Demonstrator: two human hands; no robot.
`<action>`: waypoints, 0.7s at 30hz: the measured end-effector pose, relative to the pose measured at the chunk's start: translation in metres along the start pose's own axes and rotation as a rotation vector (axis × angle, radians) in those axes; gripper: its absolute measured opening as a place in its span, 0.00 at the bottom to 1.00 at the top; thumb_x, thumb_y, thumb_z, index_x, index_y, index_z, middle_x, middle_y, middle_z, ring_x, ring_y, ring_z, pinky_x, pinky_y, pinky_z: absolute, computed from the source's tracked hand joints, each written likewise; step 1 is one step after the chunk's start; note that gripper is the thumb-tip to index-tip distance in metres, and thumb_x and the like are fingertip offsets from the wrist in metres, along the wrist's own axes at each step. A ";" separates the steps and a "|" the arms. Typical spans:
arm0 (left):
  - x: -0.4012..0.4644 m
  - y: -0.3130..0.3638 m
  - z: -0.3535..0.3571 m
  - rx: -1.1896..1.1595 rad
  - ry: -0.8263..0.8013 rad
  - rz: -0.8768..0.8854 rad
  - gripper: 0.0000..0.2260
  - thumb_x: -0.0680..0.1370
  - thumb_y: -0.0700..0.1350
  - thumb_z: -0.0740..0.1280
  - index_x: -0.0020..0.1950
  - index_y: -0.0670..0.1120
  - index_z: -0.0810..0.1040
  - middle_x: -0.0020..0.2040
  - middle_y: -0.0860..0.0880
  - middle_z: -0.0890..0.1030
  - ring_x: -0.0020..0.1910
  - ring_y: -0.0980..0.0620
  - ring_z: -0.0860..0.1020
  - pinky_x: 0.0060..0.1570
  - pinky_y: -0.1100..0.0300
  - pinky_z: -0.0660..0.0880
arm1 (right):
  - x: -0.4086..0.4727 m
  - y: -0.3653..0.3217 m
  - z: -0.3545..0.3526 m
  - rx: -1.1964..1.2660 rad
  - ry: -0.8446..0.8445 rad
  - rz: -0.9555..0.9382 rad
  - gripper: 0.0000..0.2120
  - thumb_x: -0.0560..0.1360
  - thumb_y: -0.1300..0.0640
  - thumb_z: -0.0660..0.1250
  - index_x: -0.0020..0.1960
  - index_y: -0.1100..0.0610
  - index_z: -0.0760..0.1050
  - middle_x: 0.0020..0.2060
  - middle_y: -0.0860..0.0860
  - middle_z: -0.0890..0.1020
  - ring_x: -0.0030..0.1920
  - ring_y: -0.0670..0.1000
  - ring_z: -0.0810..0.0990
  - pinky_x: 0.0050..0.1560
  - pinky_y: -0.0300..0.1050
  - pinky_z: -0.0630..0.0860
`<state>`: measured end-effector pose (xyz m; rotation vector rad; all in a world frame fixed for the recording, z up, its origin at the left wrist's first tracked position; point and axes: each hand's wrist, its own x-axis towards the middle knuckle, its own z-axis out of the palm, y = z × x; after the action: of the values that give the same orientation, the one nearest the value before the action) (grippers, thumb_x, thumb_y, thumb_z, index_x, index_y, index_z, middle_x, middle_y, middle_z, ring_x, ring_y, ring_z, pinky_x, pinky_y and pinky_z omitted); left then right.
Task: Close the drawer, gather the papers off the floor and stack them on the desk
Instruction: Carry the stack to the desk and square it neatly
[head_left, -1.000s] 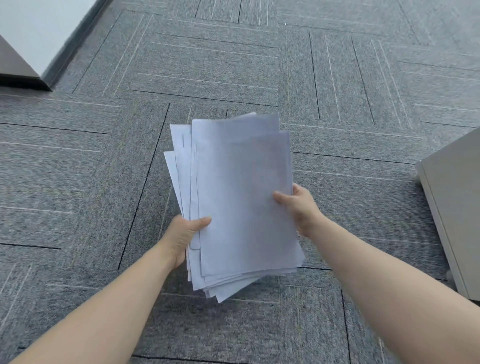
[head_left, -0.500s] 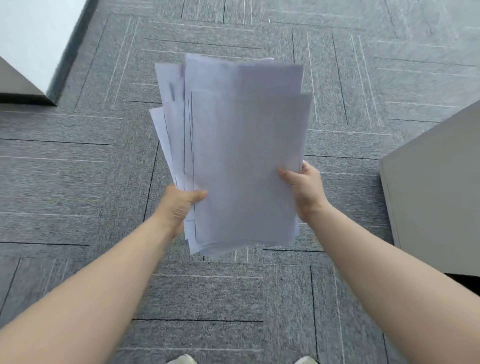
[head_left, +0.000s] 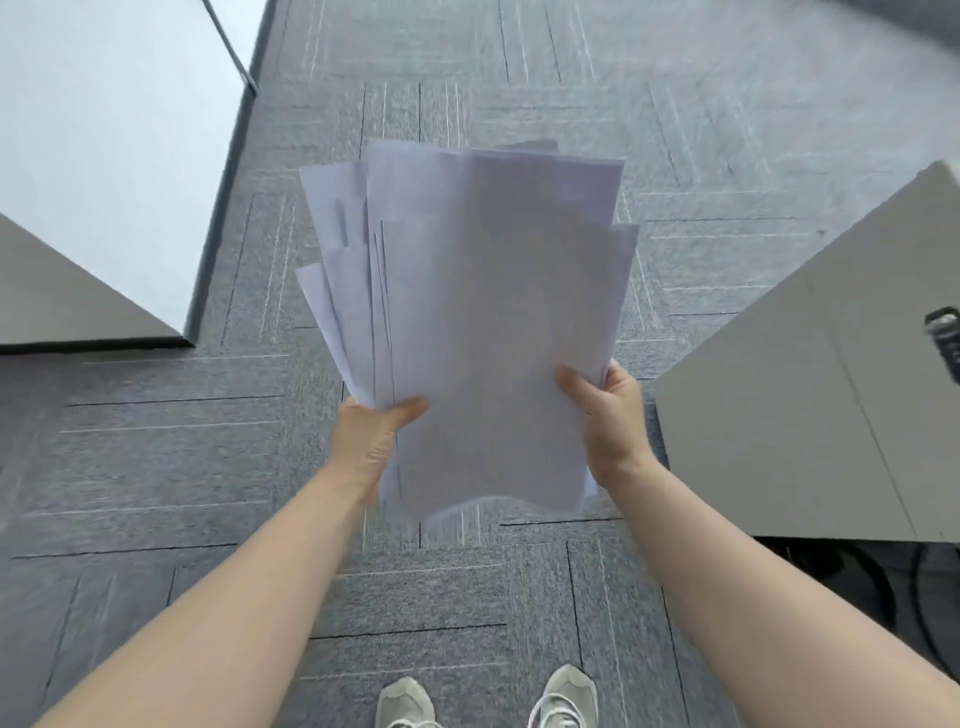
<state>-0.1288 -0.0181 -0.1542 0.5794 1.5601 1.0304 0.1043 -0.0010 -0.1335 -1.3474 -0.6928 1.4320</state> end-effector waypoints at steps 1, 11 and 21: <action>-0.010 0.019 0.005 0.013 -0.007 0.009 0.17 0.62 0.40 0.80 0.49 0.46 0.84 0.44 0.50 0.87 0.50 0.46 0.84 0.55 0.50 0.77 | -0.010 -0.021 0.001 0.009 0.009 -0.013 0.07 0.71 0.67 0.70 0.49 0.61 0.79 0.41 0.54 0.85 0.42 0.55 0.83 0.47 0.54 0.80; -0.104 0.182 0.084 0.059 -0.175 0.035 0.18 0.61 0.40 0.79 0.50 0.42 0.84 0.48 0.46 0.86 0.48 0.44 0.83 0.54 0.49 0.78 | -0.102 -0.203 -0.021 0.061 0.204 -0.214 0.05 0.75 0.69 0.68 0.46 0.61 0.80 0.38 0.53 0.85 0.39 0.54 0.82 0.41 0.49 0.80; -0.182 0.260 0.172 0.066 -0.460 0.085 0.24 0.55 0.43 0.80 0.50 0.40 0.84 0.49 0.41 0.86 0.49 0.40 0.84 0.54 0.43 0.79 | -0.183 -0.299 -0.069 0.147 0.469 -0.419 0.07 0.74 0.70 0.68 0.43 0.59 0.80 0.34 0.49 0.84 0.35 0.49 0.80 0.37 0.44 0.78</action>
<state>0.0391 0.0155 0.1635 0.8675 1.1726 0.8369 0.2288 -0.0864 0.1897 -1.2673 -0.5067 0.7795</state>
